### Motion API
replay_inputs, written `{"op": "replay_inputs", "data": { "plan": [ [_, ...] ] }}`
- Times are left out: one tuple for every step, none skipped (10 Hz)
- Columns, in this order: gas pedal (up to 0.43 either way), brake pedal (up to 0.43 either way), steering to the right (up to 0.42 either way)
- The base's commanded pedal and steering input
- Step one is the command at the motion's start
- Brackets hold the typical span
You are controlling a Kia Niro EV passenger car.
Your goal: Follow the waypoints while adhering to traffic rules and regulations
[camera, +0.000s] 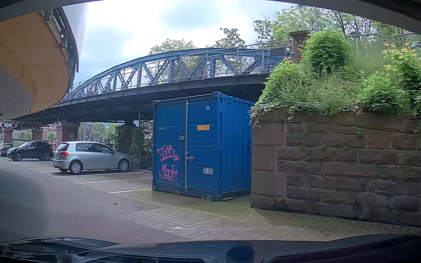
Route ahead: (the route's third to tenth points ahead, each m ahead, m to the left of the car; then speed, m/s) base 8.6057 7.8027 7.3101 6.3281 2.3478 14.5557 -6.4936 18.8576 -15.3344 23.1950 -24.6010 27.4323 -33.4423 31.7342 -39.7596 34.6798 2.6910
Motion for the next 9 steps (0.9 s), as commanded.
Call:
{"op": "replay_inputs", "data": {
  "plan": [
    [0.020, 0.000, -0.539],
    [0.020, 0.000, -0.526],
    [0.020, 0.000, -0.514],
    [0.008, 0.000, -0.496],
    [0.008, 0.000, -0.481],
    [0.008, 0.000, -0.466],
    [0.008, 0.000, -0.454],
    [0.008, 0.000, -0.437],
    [0.008, 0.000, -0.419]
  ]
}}
